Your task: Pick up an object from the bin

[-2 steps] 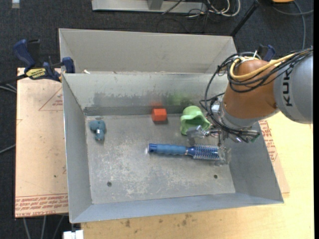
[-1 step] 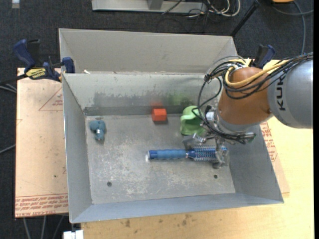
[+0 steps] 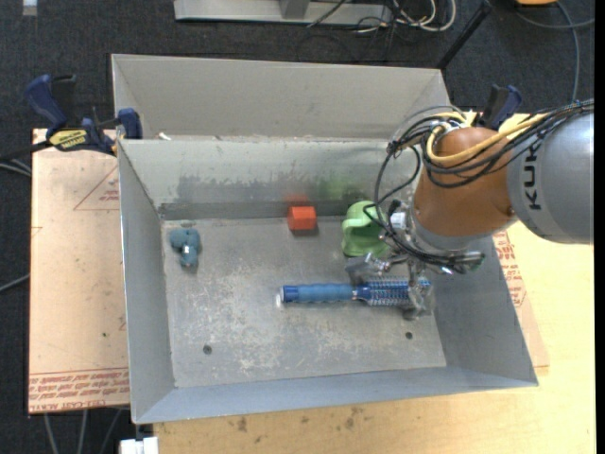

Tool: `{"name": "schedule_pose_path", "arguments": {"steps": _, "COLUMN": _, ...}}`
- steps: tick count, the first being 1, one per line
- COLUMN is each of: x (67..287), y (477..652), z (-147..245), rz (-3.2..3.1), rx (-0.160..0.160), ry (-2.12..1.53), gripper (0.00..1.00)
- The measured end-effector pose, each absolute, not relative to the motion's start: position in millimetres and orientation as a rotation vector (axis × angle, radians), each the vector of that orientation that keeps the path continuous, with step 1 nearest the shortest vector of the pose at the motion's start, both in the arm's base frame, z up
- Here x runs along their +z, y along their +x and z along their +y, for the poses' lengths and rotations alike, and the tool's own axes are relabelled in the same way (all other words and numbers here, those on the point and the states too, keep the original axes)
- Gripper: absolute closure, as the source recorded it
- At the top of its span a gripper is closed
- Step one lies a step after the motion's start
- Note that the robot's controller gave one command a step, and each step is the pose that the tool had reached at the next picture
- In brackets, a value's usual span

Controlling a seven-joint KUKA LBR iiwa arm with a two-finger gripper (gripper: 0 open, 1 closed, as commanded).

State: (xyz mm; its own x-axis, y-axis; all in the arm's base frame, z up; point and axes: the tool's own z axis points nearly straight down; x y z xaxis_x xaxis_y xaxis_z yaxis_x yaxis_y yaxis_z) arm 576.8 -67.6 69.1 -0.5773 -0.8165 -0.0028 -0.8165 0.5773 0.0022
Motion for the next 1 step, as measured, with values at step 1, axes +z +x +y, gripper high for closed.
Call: {"name": "schedule_pose_path", "arguments": {"steps": 1, "x": 68.6, "y": 576.6, "z": -67.4, "rz": 2.789, "rx": 0.006, "ry": -1.442, "gripper": 1.00}}
